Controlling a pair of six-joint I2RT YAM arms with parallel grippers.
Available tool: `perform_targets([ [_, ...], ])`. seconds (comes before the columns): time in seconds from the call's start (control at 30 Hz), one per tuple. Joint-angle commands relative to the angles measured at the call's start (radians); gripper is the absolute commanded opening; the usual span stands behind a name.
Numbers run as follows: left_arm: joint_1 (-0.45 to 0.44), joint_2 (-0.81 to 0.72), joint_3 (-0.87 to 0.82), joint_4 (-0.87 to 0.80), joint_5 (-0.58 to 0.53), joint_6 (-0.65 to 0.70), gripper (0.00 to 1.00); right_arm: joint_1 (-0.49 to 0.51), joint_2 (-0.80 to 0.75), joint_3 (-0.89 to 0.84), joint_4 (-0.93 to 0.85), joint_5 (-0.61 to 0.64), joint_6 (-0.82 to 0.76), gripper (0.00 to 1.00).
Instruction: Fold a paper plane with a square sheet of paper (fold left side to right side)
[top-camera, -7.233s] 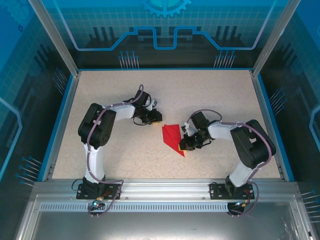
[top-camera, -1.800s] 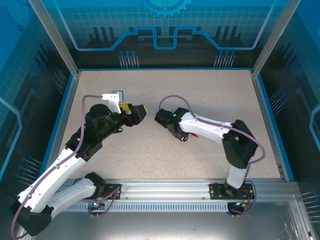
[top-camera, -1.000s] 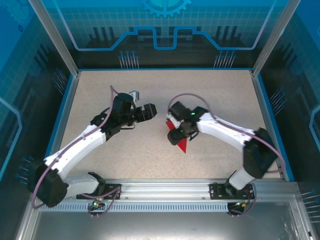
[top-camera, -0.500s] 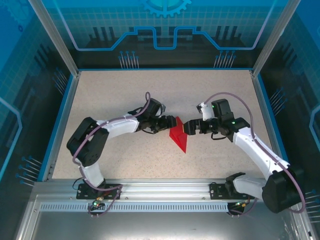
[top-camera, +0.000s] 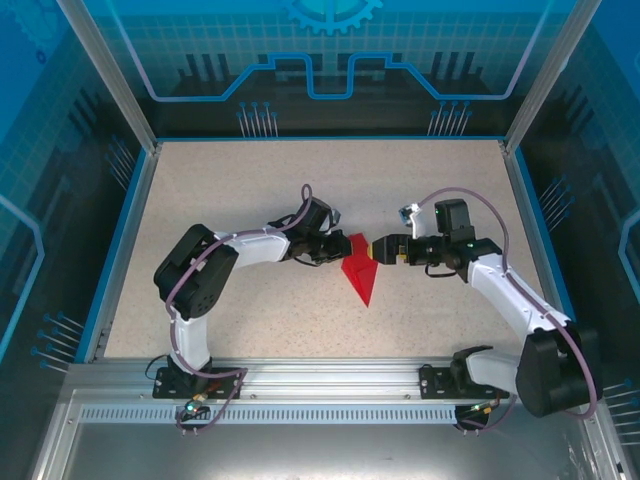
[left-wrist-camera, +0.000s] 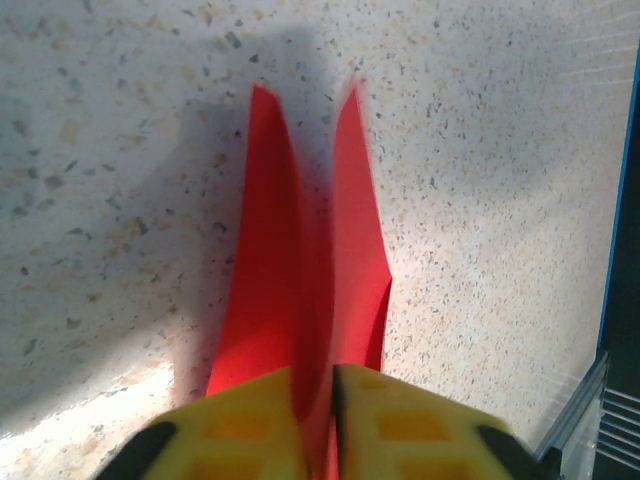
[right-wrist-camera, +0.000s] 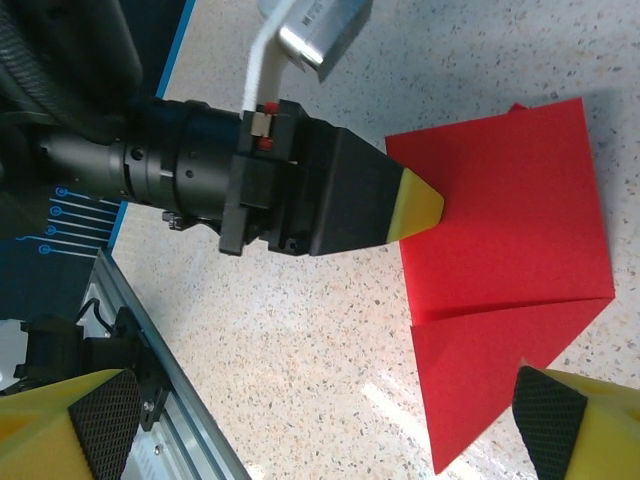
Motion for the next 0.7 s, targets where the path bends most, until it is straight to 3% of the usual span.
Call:
perform_targets([
  [0.0, 0.007, -0.071, -0.035, 0.025, 0.019, 0.076, 0.07, -0.019, 0.026, -0.01, 0.042, -0.044, -0.029, 0.99],
  [0.23, 0.064, -0.297, -0.216, 0.146, 0.136, 0.189, 0.0, -0.019, 0.076, -0.009, 0.132, -0.082, -0.063, 0.95],
  [0.43, 0.093, -0.486, -0.34, 0.182, 0.232, 0.281, 0.0, -0.019, 0.154, -0.025, 0.323, -0.209, -0.014, 0.91],
  [0.67, 0.093, -0.61, -0.395, 0.177, 0.285, 0.331, 0.0, -0.019, 0.242, -0.003, 0.443, -0.378, 0.014, 0.78],
])
